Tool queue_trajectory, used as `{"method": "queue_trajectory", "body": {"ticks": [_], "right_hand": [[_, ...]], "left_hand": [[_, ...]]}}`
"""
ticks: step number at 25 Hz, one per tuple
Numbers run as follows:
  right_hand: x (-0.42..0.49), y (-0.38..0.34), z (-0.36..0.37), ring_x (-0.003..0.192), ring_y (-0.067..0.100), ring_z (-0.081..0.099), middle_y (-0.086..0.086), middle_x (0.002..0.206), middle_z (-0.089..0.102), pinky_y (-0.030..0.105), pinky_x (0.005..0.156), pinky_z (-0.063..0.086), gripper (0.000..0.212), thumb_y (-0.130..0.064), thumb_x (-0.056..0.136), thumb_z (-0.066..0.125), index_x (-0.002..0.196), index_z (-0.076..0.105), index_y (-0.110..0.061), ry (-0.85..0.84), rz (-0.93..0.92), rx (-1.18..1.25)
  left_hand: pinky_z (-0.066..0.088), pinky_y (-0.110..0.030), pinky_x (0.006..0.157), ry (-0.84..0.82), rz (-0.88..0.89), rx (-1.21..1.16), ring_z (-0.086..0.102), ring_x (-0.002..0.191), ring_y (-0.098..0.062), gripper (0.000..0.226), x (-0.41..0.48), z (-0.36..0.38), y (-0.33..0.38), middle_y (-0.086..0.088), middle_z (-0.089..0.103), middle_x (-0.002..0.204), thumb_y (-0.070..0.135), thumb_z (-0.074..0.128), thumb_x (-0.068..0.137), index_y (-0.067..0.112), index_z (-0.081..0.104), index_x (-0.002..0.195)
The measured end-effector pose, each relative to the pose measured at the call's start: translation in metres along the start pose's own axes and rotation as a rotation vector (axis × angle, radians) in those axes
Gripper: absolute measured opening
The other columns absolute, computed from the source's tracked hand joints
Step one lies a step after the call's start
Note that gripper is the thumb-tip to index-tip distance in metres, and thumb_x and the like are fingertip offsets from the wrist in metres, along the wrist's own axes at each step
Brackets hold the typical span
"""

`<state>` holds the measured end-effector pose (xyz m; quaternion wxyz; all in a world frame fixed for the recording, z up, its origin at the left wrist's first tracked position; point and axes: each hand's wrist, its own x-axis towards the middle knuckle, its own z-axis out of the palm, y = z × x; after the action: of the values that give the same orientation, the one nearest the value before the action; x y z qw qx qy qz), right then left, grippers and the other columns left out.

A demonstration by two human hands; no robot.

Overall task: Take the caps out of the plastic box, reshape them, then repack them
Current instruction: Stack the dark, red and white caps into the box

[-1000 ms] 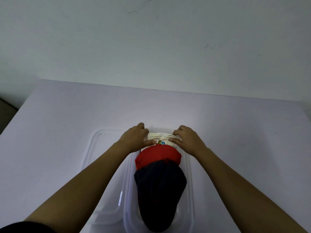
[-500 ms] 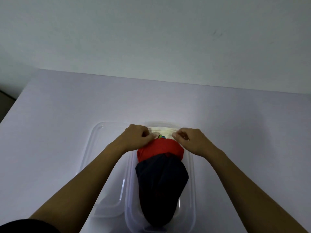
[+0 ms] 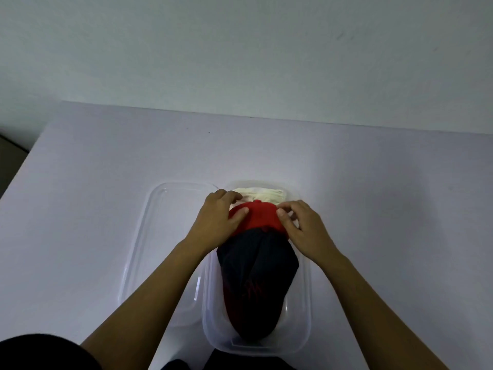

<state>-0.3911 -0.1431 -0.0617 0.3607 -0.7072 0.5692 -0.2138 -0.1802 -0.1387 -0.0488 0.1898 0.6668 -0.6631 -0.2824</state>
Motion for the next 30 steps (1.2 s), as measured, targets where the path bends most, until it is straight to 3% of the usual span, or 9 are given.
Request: {"method": "queue_trajectory", "body": {"ticks": [3,8,12,15,17,20,23,26,30], "right_hand": [[-0.030,0.000,-0.001,0.064,-0.003,0.054,-0.010,0.086,0.065,0.017,0.063,0.040,0.030,-0.044,0.093,0.044,0.101,0.065,-0.024,-0.135,0.069,-0.009],[-0.039,0.001,0.010,0.073,-0.003,0.057,-0.012,0.086,0.065,0.011,0.064,0.040,0.024,-0.037,0.094,0.050,0.103,0.066,-0.020,-0.167,0.182,0.074],[-0.034,0.000,0.009,0.077,0.005,0.056,-0.007,0.097,0.058,0.017,0.072,0.040,0.027,-0.034,0.095,0.049,0.112,0.062,-0.018,-0.142,0.122,-0.018],[-0.019,-0.001,-0.002,0.077,0.010,0.063,-0.007,0.116,0.051,0.018,0.077,0.045,0.037,-0.035,0.097,0.044,0.129,0.049,-0.018,0.001,0.165,0.033],[-0.007,-0.007,-0.008,0.064,0.007,0.064,-0.006,0.109,0.057,0.018,0.072,0.047,0.040,-0.037,0.098,0.040,0.131,0.048,-0.017,-0.046,0.237,0.085],[0.011,-0.014,-0.006,0.061,0.011,0.060,0.003,0.077,0.063,0.025,0.068,0.050,0.039,-0.041,0.098,0.036,0.120,0.055,-0.015,-0.253,0.345,0.122],[0.024,-0.016,-0.001,0.054,0.010,0.044,0.002,0.063,0.047,0.019,0.050,0.040,0.034,-0.038,0.100,0.034,0.106,0.057,-0.012,-0.310,0.558,0.365],[0.029,-0.017,0.000,0.052,0.006,0.033,-0.001,0.062,0.037,0.013,0.037,0.032,0.020,-0.028,0.100,0.040,0.095,0.053,-0.014,-0.274,0.784,0.659],[0.027,-0.024,-0.003,0.053,0.007,0.039,-0.001,0.063,0.043,0.016,0.044,0.034,0.025,-0.028,0.099,0.041,0.104,0.056,-0.009,-0.253,0.744,0.500]], "left_hand": [[0.038,-0.025,0.064,-0.082,0.018,0.009,0.055,0.068,-0.014,0.032,-0.026,-0.002,0.003,-0.002,0.062,0.073,0.036,0.049,0.095,0.011,0.062,0.082],[0.028,-0.021,0.051,-0.231,-0.104,-0.023,0.045,0.055,-0.009,0.036,-0.036,0.010,0.003,0.004,0.047,0.058,0.034,0.046,0.097,0.021,0.043,0.063],[0.033,-0.024,0.059,-0.177,-0.133,0.025,0.054,0.072,-0.021,0.028,-0.038,0.017,0.001,0.000,0.051,0.071,0.030,0.045,0.096,0.012,0.052,0.076],[0.036,-0.024,0.075,0.025,-0.145,-0.051,0.056,0.087,-0.020,0.021,-0.036,0.012,0.004,-0.004,0.057,0.097,0.028,0.051,0.094,0.012,0.061,0.103],[0.038,-0.025,0.083,0.130,-0.188,-0.088,0.059,0.098,-0.026,0.031,-0.027,0.008,0.006,-0.010,0.059,0.115,0.026,0.050,0.095,0.011,0.058,0.121],[0.038,-0.028,0.091,-0.052,-0.288,-0.056,0.056,0.113,-0.028,0.037,-0.012,0.010,0.008,-0.011,0.061,0.124,0.030,0.045,0.097,0.009,0.057,0.126],[0.046,-0.032,0.078,-0.224,-0.440,-0.278,0.057,0.089,-0.023,0.036,-0.001,0.011,0.008,-0.008,0.062,0.099,0.038,0.040,0.098,0.010,0.062,0.104],[0.032,-0.026,0.052,-0.309,-0.485,-0.400,0.039,0.058,-0.014,0.035,0.006,0.010,0.005,-0.001,0.043,0.070,0.037,0.036,0.100,0.009,0.052,0.087],[0.032,-0.027,0.055,-0.298,-0.449,-0.338,0.044,0.064,-0.017,0.036,0.005,0.011,0.008,0.000,0.046,0.070,0.035,0.036,0.099,0.012,0.050,0.077]]}}
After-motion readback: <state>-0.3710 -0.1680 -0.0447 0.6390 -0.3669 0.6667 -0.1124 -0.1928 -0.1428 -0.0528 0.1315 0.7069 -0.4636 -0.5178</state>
